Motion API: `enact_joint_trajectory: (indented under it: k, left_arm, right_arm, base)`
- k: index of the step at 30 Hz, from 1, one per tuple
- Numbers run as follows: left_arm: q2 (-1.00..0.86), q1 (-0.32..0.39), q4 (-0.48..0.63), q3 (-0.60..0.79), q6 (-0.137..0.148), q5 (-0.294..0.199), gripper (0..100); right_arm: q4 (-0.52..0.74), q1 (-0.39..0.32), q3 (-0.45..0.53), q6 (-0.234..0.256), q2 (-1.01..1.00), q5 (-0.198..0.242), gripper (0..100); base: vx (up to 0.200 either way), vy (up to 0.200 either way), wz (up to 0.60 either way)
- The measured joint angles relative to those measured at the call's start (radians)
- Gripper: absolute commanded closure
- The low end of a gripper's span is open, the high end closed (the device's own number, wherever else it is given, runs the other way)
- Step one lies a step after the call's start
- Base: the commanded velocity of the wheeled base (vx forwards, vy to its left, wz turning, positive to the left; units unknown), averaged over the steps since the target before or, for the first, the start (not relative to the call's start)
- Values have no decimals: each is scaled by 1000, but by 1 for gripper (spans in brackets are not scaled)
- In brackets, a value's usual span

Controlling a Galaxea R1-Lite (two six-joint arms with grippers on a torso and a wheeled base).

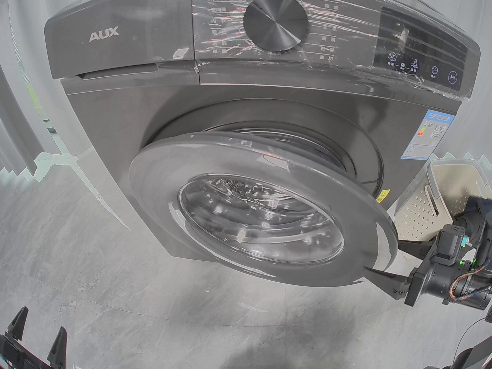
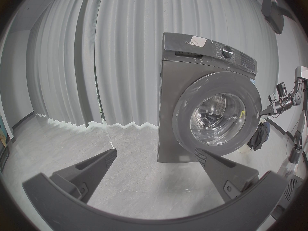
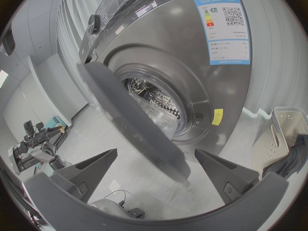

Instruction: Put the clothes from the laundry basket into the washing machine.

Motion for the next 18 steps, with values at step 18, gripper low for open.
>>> enact_joint_trajectory:
  k: [18]
  left_arm:
    - [0, 0, 0, 0, 1, 0, 0]
  right_arm:
    - [0, 50, 30, 1, -33, 18, 0]
  base:
    - [-33, 0, 0]
